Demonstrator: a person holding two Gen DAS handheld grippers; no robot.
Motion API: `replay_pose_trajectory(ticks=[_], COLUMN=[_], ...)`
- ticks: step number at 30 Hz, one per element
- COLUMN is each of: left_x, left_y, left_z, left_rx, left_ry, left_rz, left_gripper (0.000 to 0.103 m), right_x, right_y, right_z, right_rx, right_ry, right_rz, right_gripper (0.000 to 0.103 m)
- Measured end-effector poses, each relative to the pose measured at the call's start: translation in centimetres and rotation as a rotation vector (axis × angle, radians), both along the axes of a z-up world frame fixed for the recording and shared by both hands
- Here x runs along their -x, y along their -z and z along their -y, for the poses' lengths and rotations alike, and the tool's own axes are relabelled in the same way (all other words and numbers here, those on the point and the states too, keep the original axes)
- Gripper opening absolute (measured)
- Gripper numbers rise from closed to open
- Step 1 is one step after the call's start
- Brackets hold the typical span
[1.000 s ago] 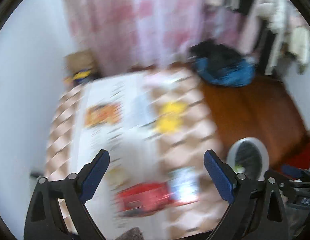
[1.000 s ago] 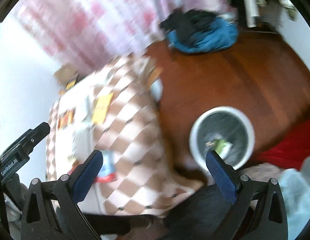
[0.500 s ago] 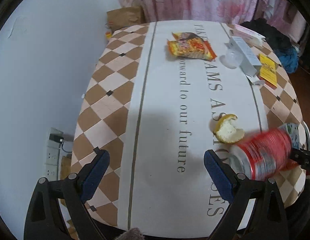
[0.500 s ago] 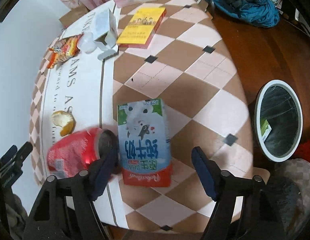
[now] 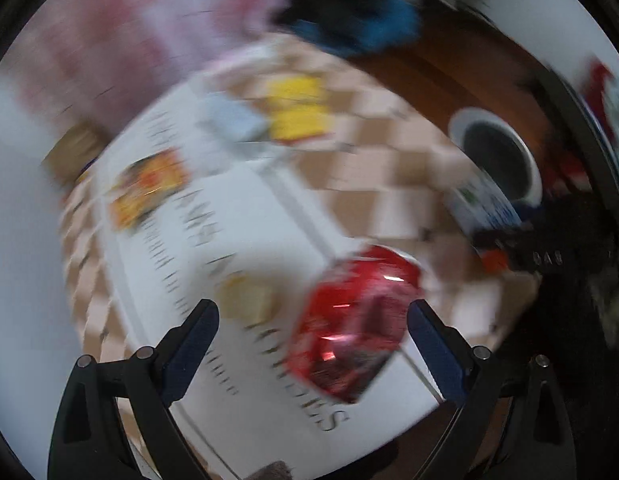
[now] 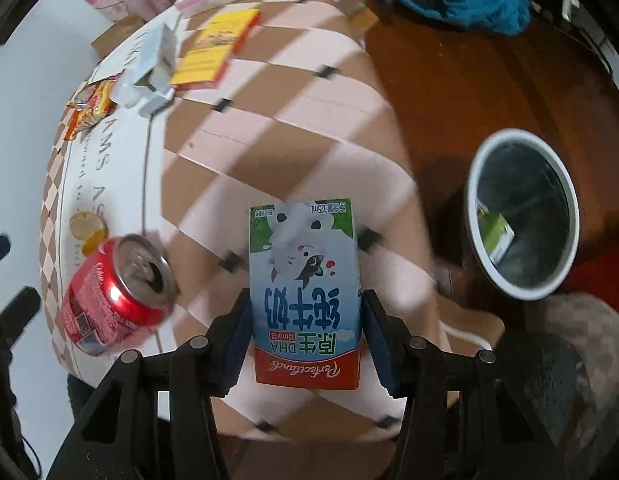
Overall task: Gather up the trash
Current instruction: 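Grasp the red Coke can with the left tool while the right tool grasps the milk carton, then carry the can and carton over the bin and open both tools to drop them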
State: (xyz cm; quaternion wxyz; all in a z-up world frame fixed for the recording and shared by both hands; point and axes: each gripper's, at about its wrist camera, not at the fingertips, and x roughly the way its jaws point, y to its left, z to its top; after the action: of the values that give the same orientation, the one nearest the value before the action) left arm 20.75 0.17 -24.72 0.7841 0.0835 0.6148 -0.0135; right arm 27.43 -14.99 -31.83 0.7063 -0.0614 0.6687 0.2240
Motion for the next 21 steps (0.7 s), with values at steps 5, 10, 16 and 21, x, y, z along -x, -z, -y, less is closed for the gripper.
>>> replay_pose_trajectory(ticks=[5, 10, 16, 21], left_x=[-2.3, -3.5, -2.9, -0.5], left_y=[4.9, 7.2, 6.6, 6.5], left_z=[1.3, 0.2, -2.7, -5.6], left_rx=[-0.041, 0.011, 0.131, 0.233], left_ry=[0.118, 0.093, -0.184, -0.501], left_rz=[-0.166, -0.191, -0.151, -0.098], left_gripper=[0.096, 0.083, 0.083, 0.083], right_x=[1.1, 1.2, 1.0, 1.0], right_y=[0.5, 0.5, 0.4, 0.3], right_z=[1.5, 1.5, 1.6, 0.5], right_rx=[-0.010, -0.014, -0.031, -0.043], right_ry=[0.006, 0.008, 0.007, -0.014], right_rz=[-0.019, -0.010, -0.013, 0.004], right_gripper=[0.055, 0.055, 0.055, 0.055])
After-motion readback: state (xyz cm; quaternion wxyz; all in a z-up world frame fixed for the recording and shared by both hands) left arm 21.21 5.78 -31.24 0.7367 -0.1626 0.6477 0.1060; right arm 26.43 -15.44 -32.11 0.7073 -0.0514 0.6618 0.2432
